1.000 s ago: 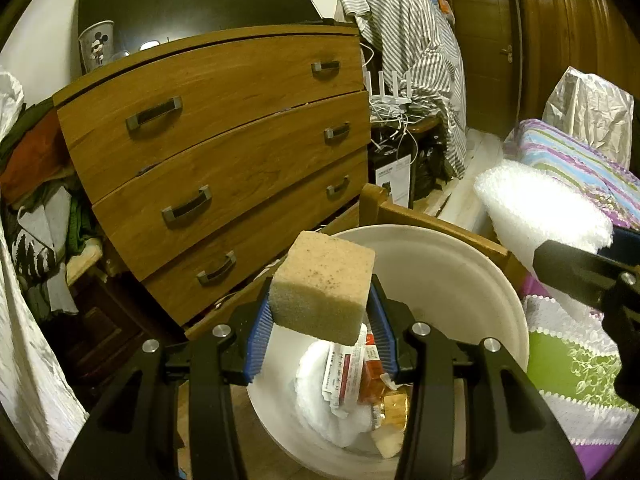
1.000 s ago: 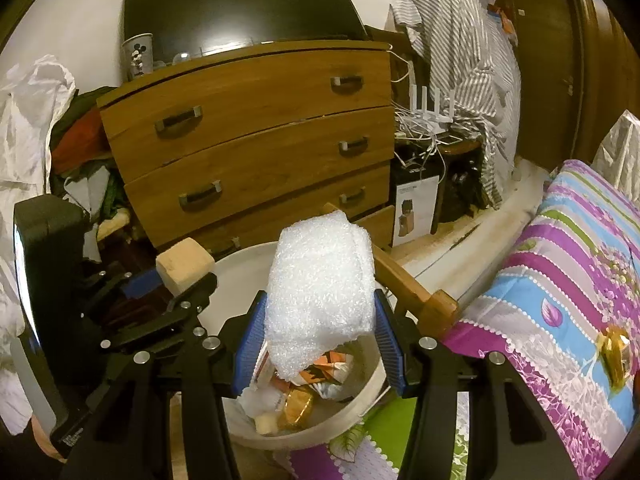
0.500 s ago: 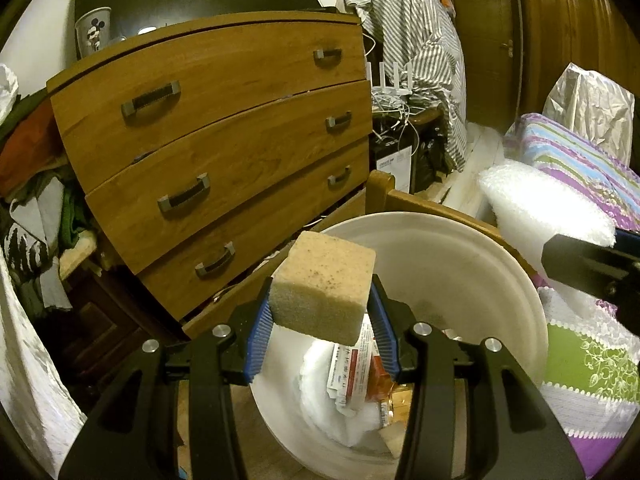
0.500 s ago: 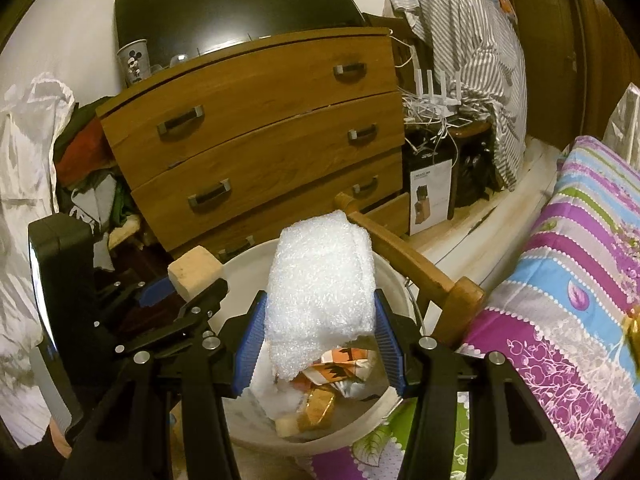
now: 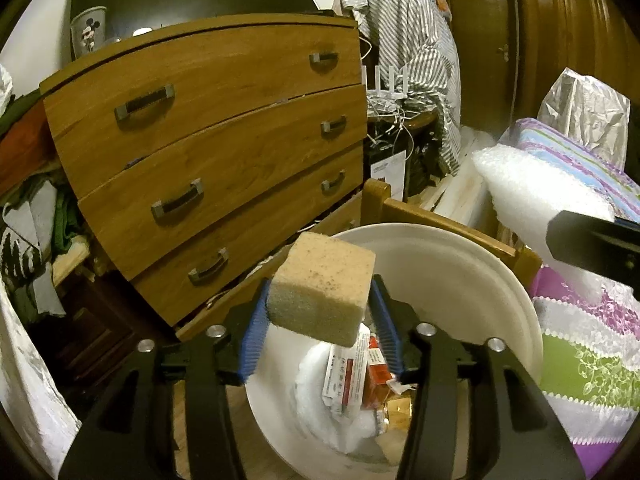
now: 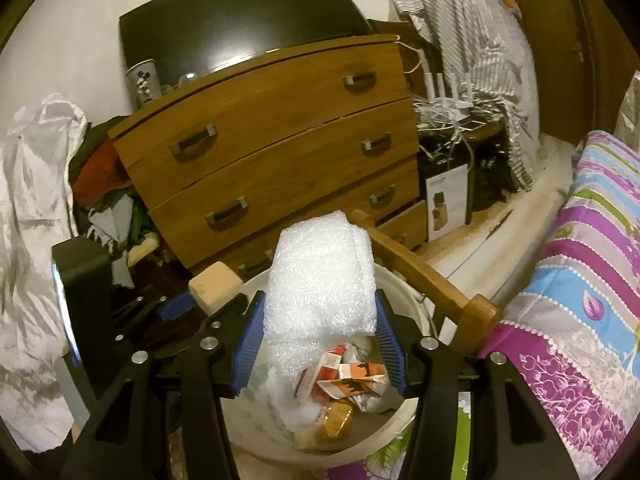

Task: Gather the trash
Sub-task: 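Open both tools to drop the bubble wrap and sponge into the bucket, then move both open tools back toward the trash on the bed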

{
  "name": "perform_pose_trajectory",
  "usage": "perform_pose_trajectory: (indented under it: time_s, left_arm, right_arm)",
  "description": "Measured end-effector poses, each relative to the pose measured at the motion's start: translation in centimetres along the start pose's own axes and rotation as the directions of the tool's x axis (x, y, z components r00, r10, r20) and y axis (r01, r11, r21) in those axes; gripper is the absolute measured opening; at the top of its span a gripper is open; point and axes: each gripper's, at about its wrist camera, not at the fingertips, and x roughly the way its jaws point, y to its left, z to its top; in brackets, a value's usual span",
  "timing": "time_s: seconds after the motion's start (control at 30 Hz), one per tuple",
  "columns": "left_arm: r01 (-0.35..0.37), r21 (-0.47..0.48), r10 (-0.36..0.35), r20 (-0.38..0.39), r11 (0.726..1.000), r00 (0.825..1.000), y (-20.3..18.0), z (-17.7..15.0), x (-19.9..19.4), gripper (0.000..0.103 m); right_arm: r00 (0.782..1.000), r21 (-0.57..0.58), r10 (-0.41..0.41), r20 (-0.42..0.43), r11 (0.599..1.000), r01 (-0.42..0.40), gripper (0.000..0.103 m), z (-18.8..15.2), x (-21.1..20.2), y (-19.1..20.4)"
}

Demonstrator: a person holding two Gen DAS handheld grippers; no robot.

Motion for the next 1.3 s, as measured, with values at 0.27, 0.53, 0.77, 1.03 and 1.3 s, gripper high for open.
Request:
perform_pose_trajectory:
  time_s: [0.27,0.53,0.77,1.03,1.3]
  left_arm:
    - [-0.002,0.006,0.002,0.005,1.000,1.000,-0.1,-0.5,0.2,0.079]
    - [-0.015,0.026,0.015,0.023,1.000,1.000,-1.0,-0.4,-0.4,0.079]
    - [-0.033,0.042,0.032,0.027,0.999,0.999,-2.1,-0.3,-1.2,0.079]
    - [-0.031,0.015,0.030,0.046,0.999,0.998,-4.7,-0.6,-3.4,0.090]
    - [0.076,-0.055,-0.073,0.058,0.996,0.996,-10.3,-2.1,-6.2,0.097]
  right_arm:
    - [1.000,0.030,-0.015,0.013,0.999,0.015,0.072,-0.1,-0.3,-0.8]
    - [0.999,0.042,-0.016,0.032,0.999,0.015,0.072,-0.7,-1.6,-1.7]
    - [0.998,0.050,-0.038,0.052,0.998,0.036,0.072,-1.7,-3.1,-2.4]
    - [0.970,0.054,-0.193,0.149,0.981,0.187,0.073,-4.3,-7.5,-4.6]
    - [0.862,0.107,-0.437,0.258,0.899,0.424,0.073,-9.2,-14.8,-10.3]
